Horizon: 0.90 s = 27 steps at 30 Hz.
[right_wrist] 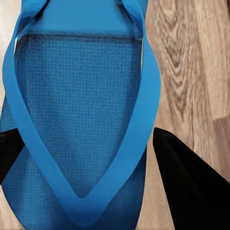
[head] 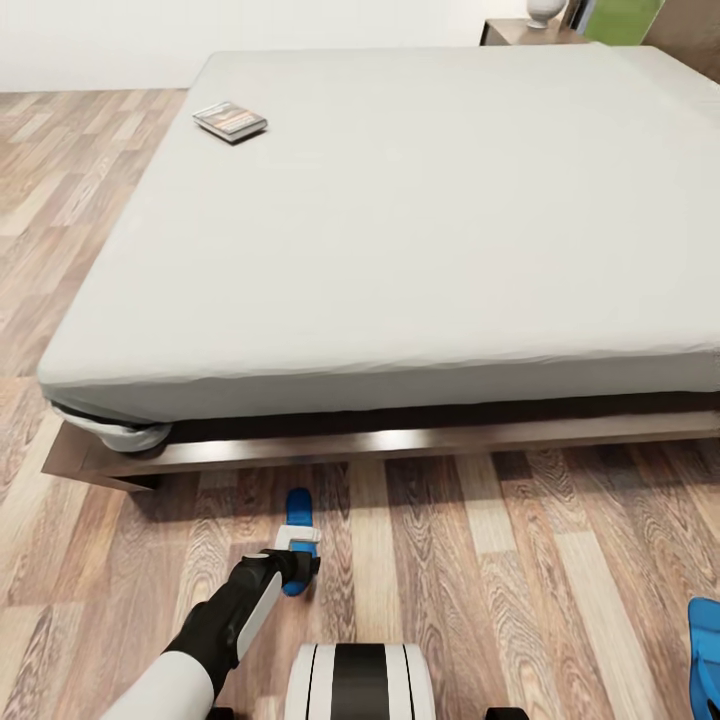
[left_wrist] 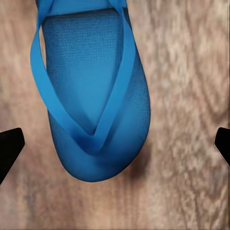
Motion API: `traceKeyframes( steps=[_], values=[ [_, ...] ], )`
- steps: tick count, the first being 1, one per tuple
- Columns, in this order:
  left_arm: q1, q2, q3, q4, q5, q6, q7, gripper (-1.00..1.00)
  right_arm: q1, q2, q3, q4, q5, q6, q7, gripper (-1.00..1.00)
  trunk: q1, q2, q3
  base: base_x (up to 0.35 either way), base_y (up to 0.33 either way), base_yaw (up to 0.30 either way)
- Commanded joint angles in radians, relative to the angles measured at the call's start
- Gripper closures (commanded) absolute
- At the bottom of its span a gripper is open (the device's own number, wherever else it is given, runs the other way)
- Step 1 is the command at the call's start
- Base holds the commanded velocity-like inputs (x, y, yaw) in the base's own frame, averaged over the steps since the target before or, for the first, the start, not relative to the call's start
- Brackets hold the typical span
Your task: In the bedroom, move the book from the bed onto either nightstand, and place the two sandals side by side next to the bed.
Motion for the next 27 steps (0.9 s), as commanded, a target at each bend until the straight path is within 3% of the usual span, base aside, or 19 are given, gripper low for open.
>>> traceKeyframes(
  steps=[1,22,27],
  values=[
    [0.0,0.001,-0.004,-0.002,0.011,0.005,0.01,-1.0,-0.001,0.0,-0.008,0.002,0.002,-0.002,0.007,1.0,-0.001,0.0,0.003,0.0,0.0,0.0],
    [0.0,0.001,-0.004,-0.005,0.011,0.008,0.012,-1.0,-0.001,0.001,-0.005,0.004,0.003,-0.002,0.007,1.0,-0.01,0.005,0.085,0.0,0.0,0.0],
    [0.0,0.002,-0.003,-0.006,0.011,0.008,0.013,-1.0,-0.001,0.001,-0.008,0.004,0.003,-0.001,0.011,1.0,-0.01,0.005,0.085,0.0,0.0,0.0]
  ],
)
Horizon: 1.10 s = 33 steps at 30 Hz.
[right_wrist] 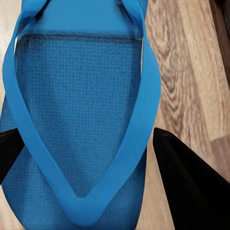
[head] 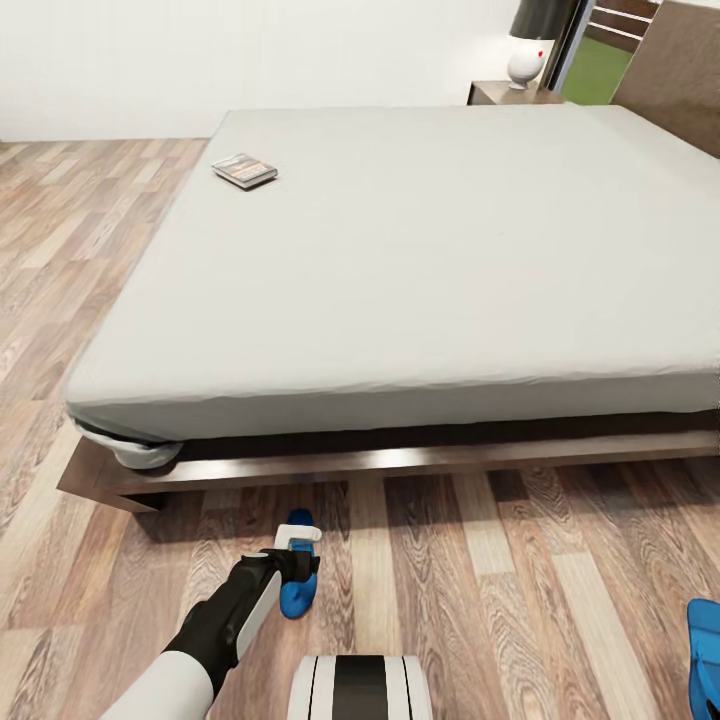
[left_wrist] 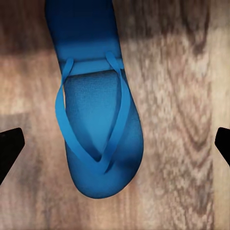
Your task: In the bedroom, move the book from the bed onto either nightstand, and place the two sandals side by side next to the bed.
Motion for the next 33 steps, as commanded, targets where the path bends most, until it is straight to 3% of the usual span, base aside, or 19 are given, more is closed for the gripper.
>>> traceKeyframes(
  steps=[1,7,10,14,16,22,24,27,30,33],
  values=[
    [0.0,0.001,-0.004,-0.001,0.011,0.004,0.01,-1.0,-0.001,0.0,-0.01,0.001,0.002,-0.002,0.009,1.0,0.0,0.0,-0.001,0.0,0.0,0.0],
    [0.0,0.001,-0.002,-0.001,0.011,0.004,0.014,-1.0,-0.001,0.0,-0.008,-0.011,0.002,0.005,0.008,1.0,0.0,0.0,-0.001,-0.157,0.0,0.0],
    [0.0,0.001,-0.002,-0.001,0.012,0.004,0.014,-1.0,-0.001,-0.001,-0.008,-0.027,0.002,0.048,0.006,1.0,0.0,0.0,-0.001,-0.105,0.0,0.0],
    [0.0,0.001,-0.003,-0.001,0.012,0.004,0.014,-1.0,-0.001,0.001,-0.007,-0.152,0.003,0.183,0.004,1.0,0.0,0.0,-0.001,-0.033,0.0,0.0],
    [0.0,0.001,-0.002,-0.001,0.012,0.004,0.014,-1.0,-0.001,0.002,-0.006,-0.291,0.003,0.301,0.001,1.0,0.0,0.0,-0.001,-0.01,0.0,0.0],
    [0.0,0.001,-0.002,-0.001,0.012,0.004,0.014,-1.0,-0.001,0.005,-0.002,-0.523,0.01,0.526,-0.009,1.0,0.0,0.0,-0.001,-0.003,0.0,0.0],
    [0.0,0.002,0.0,-0.001,0.012,0.004,0.014,-1.0,-0.001,0.011,0.009,-0.55,0.01,0.574,-0.021,1.0,0.0,0.0,-0.001,0.0,0.0,0.0],
    [0.0,0.004,0.006,-0.002,0.013,0.004,0.014,-1.0,-0.003,0.024,0.078,-0.569,0.008,0.653,-0.043,1.0,0.0,0.0,-0.001,0.0,0.0,0.0],
    [0.0,0.004,0.007,-0.002,0.014,0.004,0.014,-1.0,-0.006,0.033,0.121,-0.571,0.008,0.687,-0.05,1.0,0.0,0.0,-0.001,0.0,0.0,0.0],
    [0.0,0.005,0.009,-0.002,0.014,0.004,0.014,-1.0,-0.02,0.072,0.15,-0.573,0.011,0.716,-0.056,1.0,0.0,0.0,-0.001,0.0,0.0,0.0]
  ],
)
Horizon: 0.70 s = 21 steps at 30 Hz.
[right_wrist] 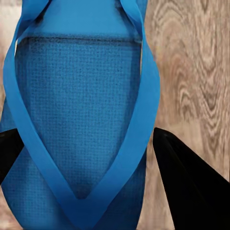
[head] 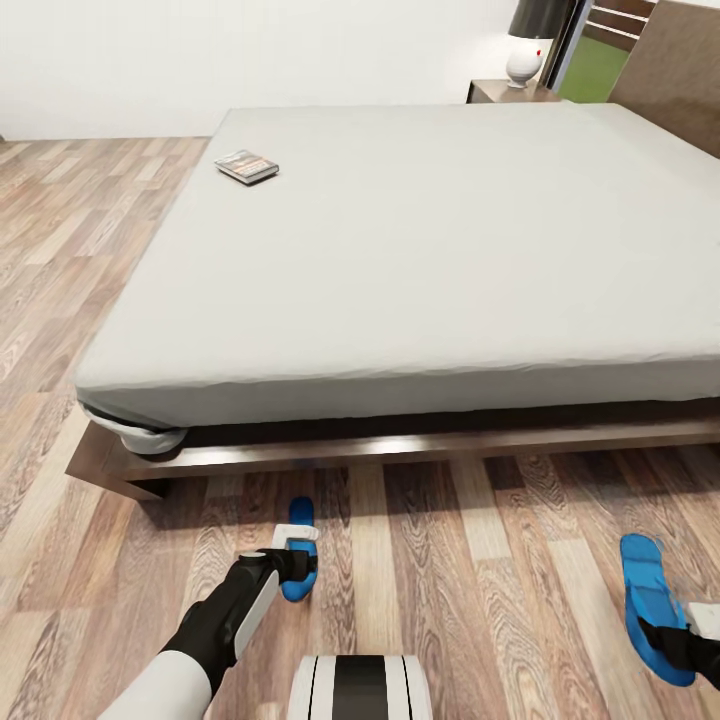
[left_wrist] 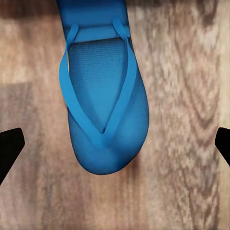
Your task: In the bedroom, move the book from the bed onto either nightstand, and place the two sandals side by side next to the bed.
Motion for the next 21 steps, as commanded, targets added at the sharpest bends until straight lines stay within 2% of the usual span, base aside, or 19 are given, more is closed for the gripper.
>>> traceKeyframes(
  steps=[1,5,6,10,15,21],
  values=[
    [0.0,0.001,-0.004,-0.002,0.011,0.004,0.009,-1.0,-0.003,0.007,0.0,-0.002,0.006,0.011,0.004,1.0,0.0,0.0,-0.001,0.0,0.0,0.0],
    [0.0,0.001,-0.003,-0.002,0.011,0.005,0.009,-1.0,-0.01,0.041,0.033,-0.002,0.007,0.046,0.003,1.0,0.0,0.0,-0.001,0.0,0.0,0.0],
    [0.0,0.001,-0.003,-0.002,0.011,0.005,0.009,-1.0,-0.011,0.054,0.055,-0.007,0.007,0.055,0.002,1.0,0.0,0.0,-0.001,0.0,0.0,0.0],
    [0.0,0.002,-0.002,-0.002,0.012,0.006,0.009,-1.0,-0.011,0.075,0.087,-0.018,0.007,0.063,0.002,1.0,0.0,0.0,-0.001,0.0,0.0,0.0],
    [0.0,0.003,0.0,-0.001,0.013,0.006,0.008,-1.0,-0.011,0.09,0.102,-0.022,0.007,0.064,0.004,1.0,0.0,0.0,-0.001,-0.035,0.012,0.0],
    [0.0,0.003,0.0,0.0,0.014,0.006,0.008,-1.0,-0.01,0.095,0.107,-0.023,0.006,0.061,0.009,1.0,0.0,0.0,-0.001,-0.199,0.12,0.0]
  ],
)
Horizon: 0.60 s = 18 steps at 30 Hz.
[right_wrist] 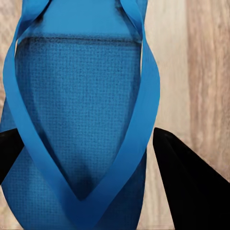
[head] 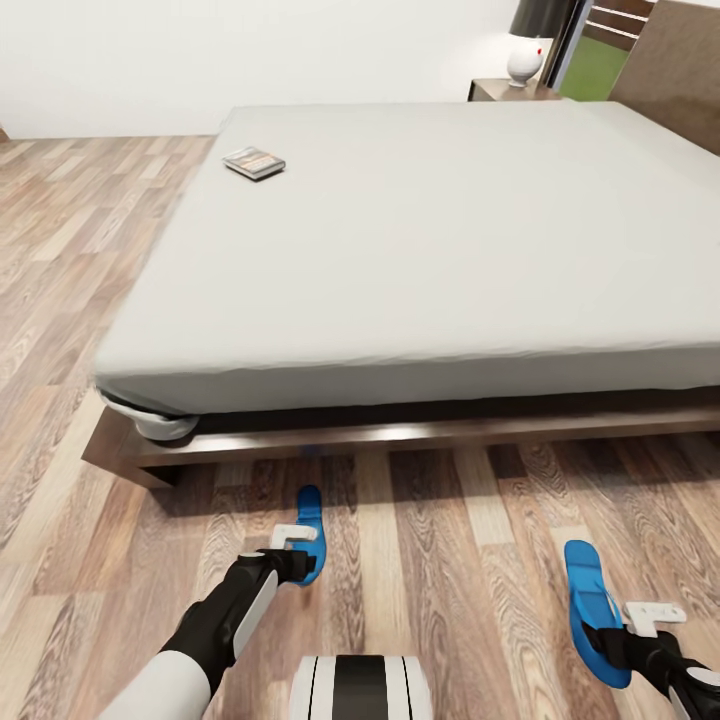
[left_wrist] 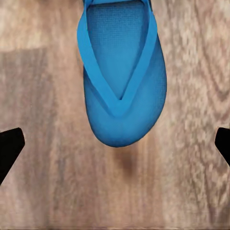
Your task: In the bedroom, move the book from the bed onto either nightstand, and place the two sandals side by side next to the bed.
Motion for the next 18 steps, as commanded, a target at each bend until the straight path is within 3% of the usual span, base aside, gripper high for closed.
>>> traceKeyframes(
  steps=[1,18],
  values=[
    [0.0,0.001,-0.004,-0.001,0.011,0.004,0.009,-1.0,0.0,0.001,-0.003,-0.002,0.003,0.005,0.005,1.0,-0.001,0.0,-0.001,-0.2,0.183,0.0],
    [0.0,0.001,-0.005,-0.001,0.011,0.004,0.01,-1.0,0.0,0.001,-0.002,-0.002,0.003,0.0,0.006,1.0,-0.001,0.0,-0.001,-0.029,0.275,0.0]
  ],
)
